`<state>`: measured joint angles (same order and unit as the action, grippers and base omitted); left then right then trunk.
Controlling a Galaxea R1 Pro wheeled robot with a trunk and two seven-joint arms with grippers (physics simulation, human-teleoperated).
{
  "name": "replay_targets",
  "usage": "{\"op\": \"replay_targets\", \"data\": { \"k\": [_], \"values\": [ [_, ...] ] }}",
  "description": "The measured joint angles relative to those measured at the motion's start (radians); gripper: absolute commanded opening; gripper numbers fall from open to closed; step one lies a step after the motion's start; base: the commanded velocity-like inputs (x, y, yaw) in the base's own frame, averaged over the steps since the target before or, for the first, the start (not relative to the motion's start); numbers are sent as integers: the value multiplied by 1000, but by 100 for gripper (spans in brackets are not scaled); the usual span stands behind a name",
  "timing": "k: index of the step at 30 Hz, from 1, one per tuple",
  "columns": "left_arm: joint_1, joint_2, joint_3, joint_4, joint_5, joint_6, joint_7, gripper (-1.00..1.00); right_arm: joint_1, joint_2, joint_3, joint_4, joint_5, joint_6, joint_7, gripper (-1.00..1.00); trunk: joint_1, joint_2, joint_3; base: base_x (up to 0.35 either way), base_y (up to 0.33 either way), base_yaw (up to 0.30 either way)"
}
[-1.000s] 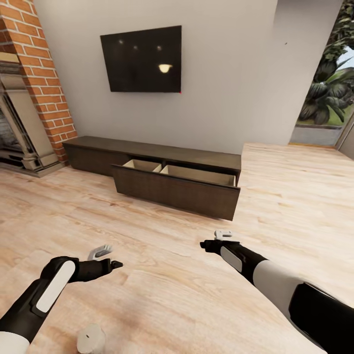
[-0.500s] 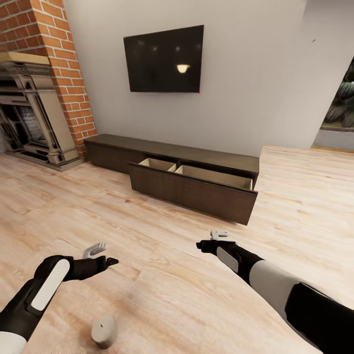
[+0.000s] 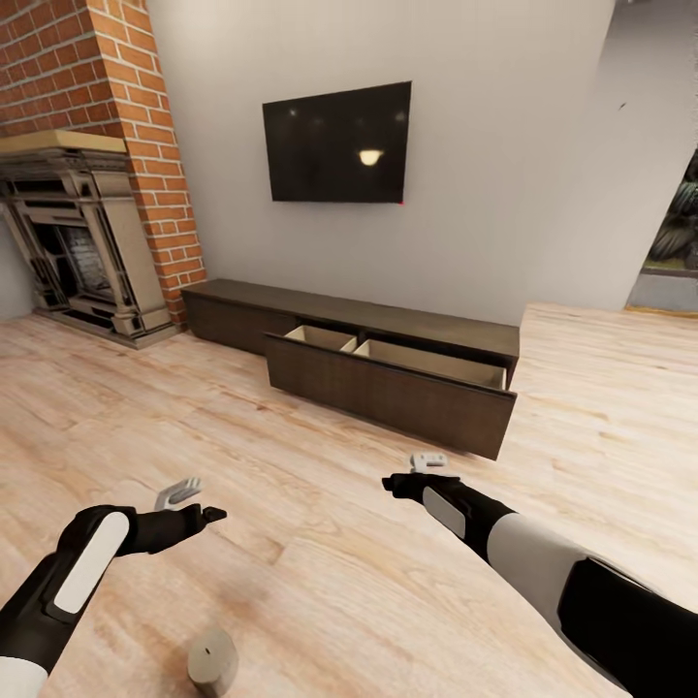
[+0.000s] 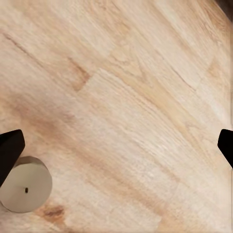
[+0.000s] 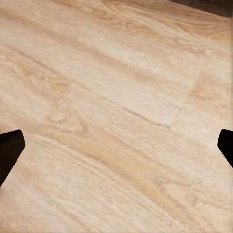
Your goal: Place each of the two pumpkins and all three candles from the living room inside a cabinet in the living room (use any cabinet), then make sure every cabinet is closed, and position the cauldron so it is next to a table in the living room.
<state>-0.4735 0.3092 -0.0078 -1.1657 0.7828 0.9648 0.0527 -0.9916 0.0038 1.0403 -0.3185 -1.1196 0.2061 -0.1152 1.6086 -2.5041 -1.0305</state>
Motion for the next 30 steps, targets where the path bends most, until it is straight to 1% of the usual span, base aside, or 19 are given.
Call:
{"op": "replay_targets", "data": {
  "k": [7, 14, 19, 20, 26, 30],
  "values": [
    [0, -3, 1, 1, 1, 0, 0, 100, 0, 1, -2, 0, -1, -3, -3, 100, -3, 2, 26, -13, 2, 24],
    [0, -8, 0, 1, 1, 0, 0, 100, 0, 7, -2, 0, -1, -2, -12, 100, -6, 3, 45, -133, 79, 152],
    [0, -10, -1, 1, 1, 0, 0, 100, 0, 10, -2, 0, -1, -1, -15, 100, -9, 6, 58, -36, 20, 172],
    [0, -10, 0, 1, 1, 0, 0, 100, 0, 10, -2, 0, -1, 0, -15, 100, -13, 13, 60, -8, 4, 174],
    [1, -10, 0, 1, 4, -2, 0, 100, 0, 12, -2, 0, -1, 0, -16, 100, -13, 13, 52, -2, 1, 174],
    [3, -10, -1, 1, 0, -4, 0, 100, 0, 22, -1, 0, 0, 0, -25, 100, -13, 13, 47, 0, 0, 175]
  ]
}}
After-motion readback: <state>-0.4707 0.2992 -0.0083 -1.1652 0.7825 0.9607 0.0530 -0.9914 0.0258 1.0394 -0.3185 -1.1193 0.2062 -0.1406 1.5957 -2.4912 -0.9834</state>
